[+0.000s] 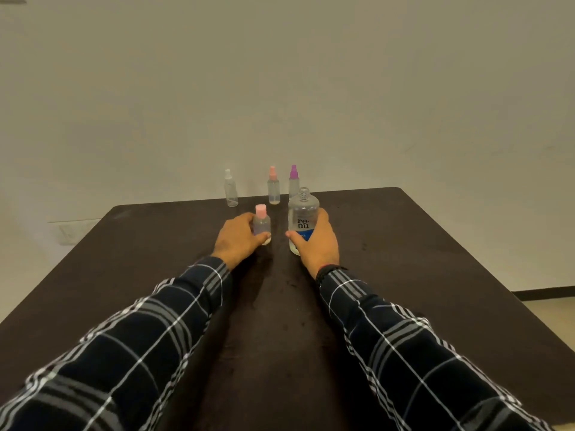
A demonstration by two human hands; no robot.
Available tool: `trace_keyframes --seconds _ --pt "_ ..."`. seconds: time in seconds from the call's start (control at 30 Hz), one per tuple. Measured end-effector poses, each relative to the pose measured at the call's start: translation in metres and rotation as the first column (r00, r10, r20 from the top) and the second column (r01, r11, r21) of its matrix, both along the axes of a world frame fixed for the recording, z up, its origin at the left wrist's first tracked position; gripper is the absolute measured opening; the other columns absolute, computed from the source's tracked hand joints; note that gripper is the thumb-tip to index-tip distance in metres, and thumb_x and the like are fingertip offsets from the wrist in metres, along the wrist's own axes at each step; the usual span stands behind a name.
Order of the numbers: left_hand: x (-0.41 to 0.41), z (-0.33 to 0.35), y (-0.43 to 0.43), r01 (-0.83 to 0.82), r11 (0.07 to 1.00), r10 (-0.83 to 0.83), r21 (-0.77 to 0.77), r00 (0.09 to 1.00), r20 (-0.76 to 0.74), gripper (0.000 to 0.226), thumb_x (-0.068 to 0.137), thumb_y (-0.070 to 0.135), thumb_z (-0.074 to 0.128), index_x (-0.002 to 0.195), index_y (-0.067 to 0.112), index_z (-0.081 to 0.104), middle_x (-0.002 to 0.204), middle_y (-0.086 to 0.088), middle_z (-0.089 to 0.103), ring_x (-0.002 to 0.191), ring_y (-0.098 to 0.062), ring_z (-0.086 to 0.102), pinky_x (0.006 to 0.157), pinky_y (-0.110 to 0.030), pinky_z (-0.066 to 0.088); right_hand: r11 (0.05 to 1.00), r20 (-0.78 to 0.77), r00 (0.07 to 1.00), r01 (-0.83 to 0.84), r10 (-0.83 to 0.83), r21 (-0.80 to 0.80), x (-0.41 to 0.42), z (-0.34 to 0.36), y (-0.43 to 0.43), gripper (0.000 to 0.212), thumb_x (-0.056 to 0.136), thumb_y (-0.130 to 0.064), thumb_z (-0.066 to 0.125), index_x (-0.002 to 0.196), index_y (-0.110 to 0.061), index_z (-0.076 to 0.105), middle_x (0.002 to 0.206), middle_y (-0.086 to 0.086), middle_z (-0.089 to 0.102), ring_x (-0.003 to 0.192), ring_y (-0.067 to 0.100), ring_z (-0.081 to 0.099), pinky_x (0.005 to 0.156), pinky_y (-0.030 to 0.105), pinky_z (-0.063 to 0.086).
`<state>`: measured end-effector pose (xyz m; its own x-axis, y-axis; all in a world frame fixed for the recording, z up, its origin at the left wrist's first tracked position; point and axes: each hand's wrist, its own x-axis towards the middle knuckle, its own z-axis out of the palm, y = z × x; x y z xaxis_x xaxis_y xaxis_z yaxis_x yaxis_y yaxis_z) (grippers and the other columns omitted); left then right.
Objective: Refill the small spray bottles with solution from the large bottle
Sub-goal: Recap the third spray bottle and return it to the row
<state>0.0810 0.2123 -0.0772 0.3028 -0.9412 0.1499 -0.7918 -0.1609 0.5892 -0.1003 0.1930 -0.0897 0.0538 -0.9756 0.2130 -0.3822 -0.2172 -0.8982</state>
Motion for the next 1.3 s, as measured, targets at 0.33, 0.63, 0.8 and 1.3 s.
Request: trace_keyframes --seconds 0.33,0.63,0.8,1.3 --pt "0.033 0.0 -0.076 -0.225 0.971 0.212 -0.082 0.967 -0.141 0.047 0.086 0.03 0.078 0.122 0.012 0.055 0.118 -0.01 0.065 0.108 -0.03 0.063 0.093 -0.039 0.053 0.999 -0.058 0.998 0.033 -0.035 -0.036 0.004 -0.008 -0.014 0.073 0.081 -0.036 0.08 0.14 -0.029 0.038 0.135 -0.006 0.056 0.125 0.02 0.056 0.103 0.039 0.047" --pt "0.038 -0.013 -0.121 -0.221 0.97 0.197 -0.102 0.959 -0.202 0.042 0.088 0.028 0.076 0.12 0.013 0.054 0.118 -0.009 0.063 0.108 -0.028 0.061 0.096 -0.039 0.052 0.999 -0.101 0.994 0.042 -0.045 -0.033 0.006 -0.007 -0.021 0.073 0.081 -0.038 0.079 0.139 -0.031 0.036 0.139 -0.007 0.054 0.129 0.019 0.053 0.104 0.038 0.045" --pt "0.031 -0.014 -0.143 -0.287 0.95 0.244 -0.12 0.927 -0.283 0.04 0.089 0.028 0.073 0.122 0.012 0.054 0.118 -0.01 0.064 0.109 -0.031 0.061 0.097 -0.043 0.052 0.999 -0.109 0.993 0.042 -0.044 -0.027 0.005 -0.011 -0.025 0.078 0.08 -0.039 0.08 0.142 -0.03 0.034 0.14 -0.007 0.053 0.129 0.019 0.053 0.104 0.039 0.046" --pt "-0.009 -0.022 -0.177 -0.573 0.811 0.45 -0.113 0.737 -0.504 0.034 0.103 0.017 0.044 0.136 0.017 0.053 0.124 -0.014 0.066 0.114 -0.035 0.064 0.09 -0.045 0.055 1.0 -0.092 0.996 0.009 -0.01 -0.009 0.004 -0.013 -0.028 0.07 0.081 -0.032 0.08 0.135 -0.031 0.037 0.133 -0.008 0.054 0.123 0.017 0.055 0.099 0.032 0.044"
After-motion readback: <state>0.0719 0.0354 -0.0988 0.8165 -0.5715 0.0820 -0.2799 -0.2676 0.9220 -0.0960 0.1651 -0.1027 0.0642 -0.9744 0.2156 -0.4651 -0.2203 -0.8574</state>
